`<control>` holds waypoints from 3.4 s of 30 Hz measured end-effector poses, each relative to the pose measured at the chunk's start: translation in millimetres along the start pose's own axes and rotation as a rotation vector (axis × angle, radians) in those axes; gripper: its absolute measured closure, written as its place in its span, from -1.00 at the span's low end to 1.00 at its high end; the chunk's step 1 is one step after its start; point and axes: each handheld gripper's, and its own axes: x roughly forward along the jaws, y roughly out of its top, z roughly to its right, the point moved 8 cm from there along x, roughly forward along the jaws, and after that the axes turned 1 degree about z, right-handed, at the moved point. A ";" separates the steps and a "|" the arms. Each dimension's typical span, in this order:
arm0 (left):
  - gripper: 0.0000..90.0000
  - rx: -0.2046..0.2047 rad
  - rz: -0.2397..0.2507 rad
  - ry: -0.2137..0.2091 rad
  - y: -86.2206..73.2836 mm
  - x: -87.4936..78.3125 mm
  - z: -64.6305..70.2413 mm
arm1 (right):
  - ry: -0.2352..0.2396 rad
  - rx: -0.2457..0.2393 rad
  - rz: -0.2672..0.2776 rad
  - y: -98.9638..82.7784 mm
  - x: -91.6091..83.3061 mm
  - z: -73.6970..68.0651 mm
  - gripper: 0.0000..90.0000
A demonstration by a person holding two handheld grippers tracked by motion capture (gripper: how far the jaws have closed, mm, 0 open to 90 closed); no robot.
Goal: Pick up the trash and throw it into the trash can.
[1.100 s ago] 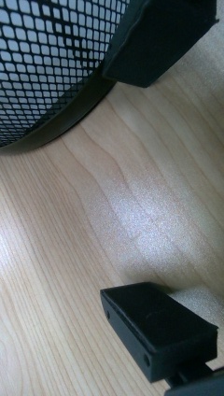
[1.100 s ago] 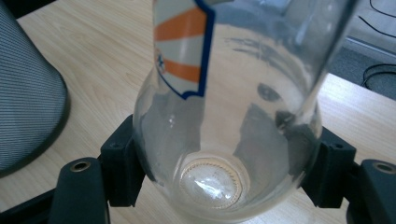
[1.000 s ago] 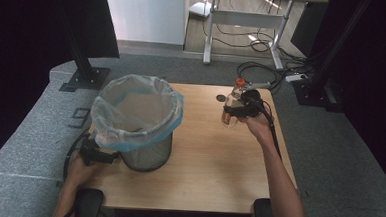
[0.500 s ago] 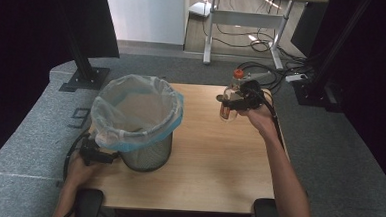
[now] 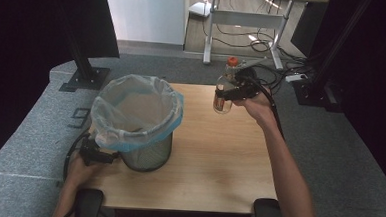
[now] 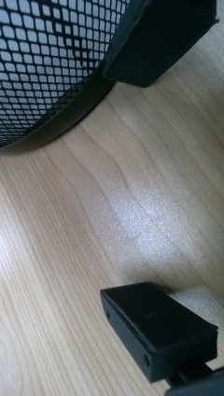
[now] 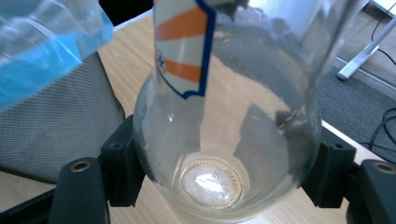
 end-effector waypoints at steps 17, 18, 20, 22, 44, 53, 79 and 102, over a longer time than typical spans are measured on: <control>-1.00 0.000 0.000 0.000 0.0 0.0 0.0 | 0.046 -0.040 0.009 44.0 -10.9 -22.5 -0.38; -1.00 0.000 0.000 -0.001 0.0 0.0 0.0 | 0.050 -0.042 0.010 46.7 -11.1 -24.3 -0.38; -1.00 0.000 0.000 0.000 0.0 0.0 0.0 | 0.055 -0.046 0.010 51.8 -11.6 -28.2 -0.38; -1.00 0.000 0.000 -0.001 0.0 0.0 0.0 | 0.064 -0.053 0.011 58.2 -11.3 -32.8 -0.38; -1.00 -0.003 0.002 -0.002 0.0 0.2 0.3 | 0.139 -0.110 0.030 106.8 -9.1 -80.7 -0.38; -1.00 -0.003 0.002 -0.002 0.0 0.2 0.3 | 0.162 -0.145 0.047 126.4 -8.0 -109.5 -0.38; -1.00 -0.002 0.002 0.001 0.0 0.1 0.0 | 0.262 -0.224 -0.001 124.5 59.9 -178.9 -0.38; -1.00 -0.002 0.002 0.001 0.0 0.1 0.0 | 0.267 -0.265 -0.119 94.2 112.7 -204.3 -0.38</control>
